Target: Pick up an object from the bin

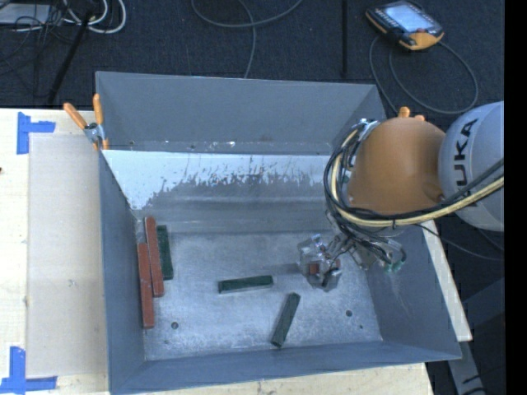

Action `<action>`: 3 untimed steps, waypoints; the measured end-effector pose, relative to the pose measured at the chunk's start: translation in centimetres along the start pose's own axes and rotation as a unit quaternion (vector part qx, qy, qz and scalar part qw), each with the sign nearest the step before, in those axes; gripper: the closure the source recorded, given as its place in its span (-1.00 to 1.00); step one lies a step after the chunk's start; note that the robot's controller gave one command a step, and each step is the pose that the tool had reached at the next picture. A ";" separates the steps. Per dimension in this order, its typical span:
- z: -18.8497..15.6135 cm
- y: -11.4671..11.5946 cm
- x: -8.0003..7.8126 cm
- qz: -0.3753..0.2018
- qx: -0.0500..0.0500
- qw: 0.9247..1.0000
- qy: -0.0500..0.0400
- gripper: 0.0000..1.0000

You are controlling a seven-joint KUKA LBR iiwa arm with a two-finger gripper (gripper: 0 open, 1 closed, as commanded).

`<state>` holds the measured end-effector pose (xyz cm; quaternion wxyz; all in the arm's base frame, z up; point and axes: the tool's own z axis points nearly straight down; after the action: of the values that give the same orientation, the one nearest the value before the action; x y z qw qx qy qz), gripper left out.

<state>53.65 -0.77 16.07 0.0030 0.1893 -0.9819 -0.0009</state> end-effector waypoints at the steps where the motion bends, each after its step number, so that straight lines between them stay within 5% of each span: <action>1: -4.2 -0.8 1.2 -0.086 0.001 0.996 -0.003 1.00; 2: 1.9 2.6 -0.9 0.008 0.001 1.000 -0.003 -1.00; 3: 4.6 4.4 -1.8 0.067 0.000 0.998 -0.001 -1.00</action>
Offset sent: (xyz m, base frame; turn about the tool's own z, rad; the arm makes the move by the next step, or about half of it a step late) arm 0.0014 0.0458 -0.0427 0.1356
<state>53.70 3.99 11.50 0.0020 0.1230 -0.9924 -0.0005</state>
